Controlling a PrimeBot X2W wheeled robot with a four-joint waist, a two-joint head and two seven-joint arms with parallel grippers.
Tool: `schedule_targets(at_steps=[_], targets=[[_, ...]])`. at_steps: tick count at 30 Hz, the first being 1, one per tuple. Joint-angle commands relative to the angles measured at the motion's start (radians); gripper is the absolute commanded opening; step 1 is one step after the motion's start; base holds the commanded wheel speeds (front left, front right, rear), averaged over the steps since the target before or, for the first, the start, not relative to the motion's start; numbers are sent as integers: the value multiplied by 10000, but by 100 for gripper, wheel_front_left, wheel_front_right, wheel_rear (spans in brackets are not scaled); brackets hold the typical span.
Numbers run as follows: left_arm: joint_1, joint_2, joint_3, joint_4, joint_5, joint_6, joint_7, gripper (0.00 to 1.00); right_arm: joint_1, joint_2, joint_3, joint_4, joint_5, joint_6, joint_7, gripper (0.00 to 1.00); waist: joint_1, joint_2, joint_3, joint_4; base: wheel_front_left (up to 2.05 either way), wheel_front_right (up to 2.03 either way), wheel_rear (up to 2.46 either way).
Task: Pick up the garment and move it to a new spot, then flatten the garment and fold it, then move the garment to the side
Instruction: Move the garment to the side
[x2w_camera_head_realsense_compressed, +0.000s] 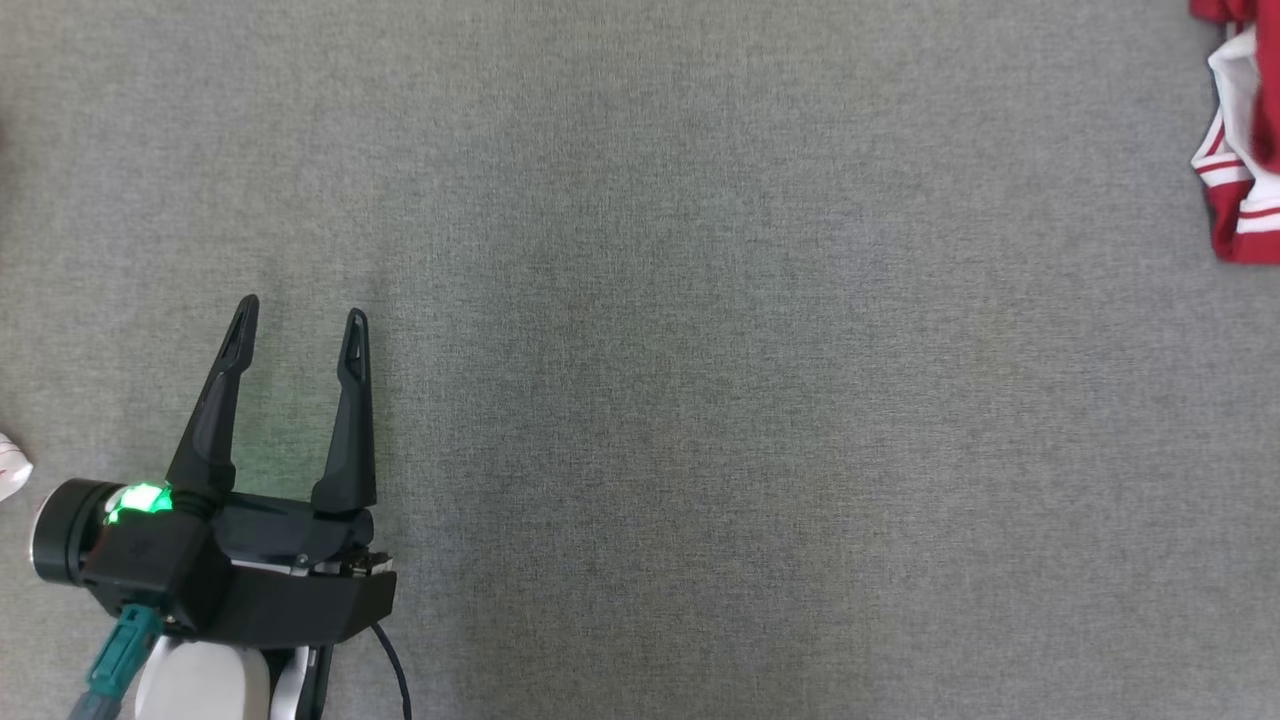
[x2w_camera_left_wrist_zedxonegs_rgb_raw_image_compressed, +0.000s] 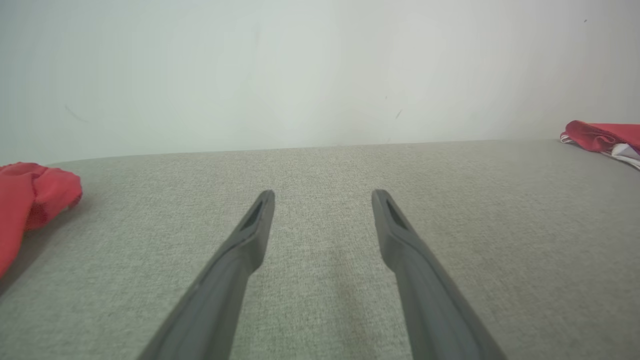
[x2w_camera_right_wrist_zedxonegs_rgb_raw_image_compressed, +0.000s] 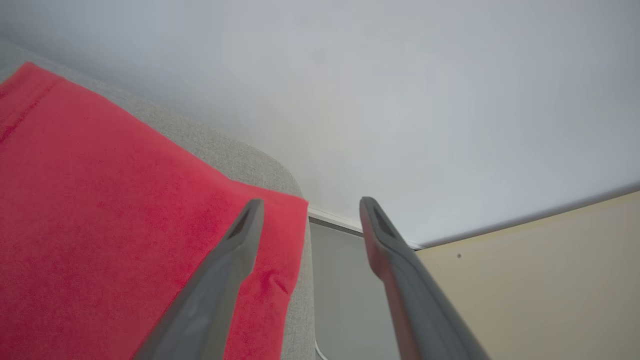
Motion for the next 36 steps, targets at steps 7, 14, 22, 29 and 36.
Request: schedule_targets(at_steps=[7,14,22,29,36], targets=[[328,-137,192,194,10,19,-18,100,270,417,-410,-772,-621,-21,-804,100,0,-1,-653,-47,0,0,0],[1061,-325,590,630,-6,19,-18,100,1107,2026,-1433,-1631,-241,-19,-2759,100,0,-1,-1891,-111,0,0,0],[2041,-575,1051,820,226,19,-18,100,3357,4273,-2485,-2596,-583,-21,-3515,100,0,-1,-3095,-143,0,0,0],[2474,-645,1274,983,293,19,-18,100,5440,5672,-3050,-4564,-886,-19,-3529,100,0,-1,-3658,23,0,0,0],[2711,-677,1372,1163,368,19,-18,100,7677,6930,-3574,-6050,-1291,-19,-3514,100,0,-1,-4042,-36,0,0,0]])
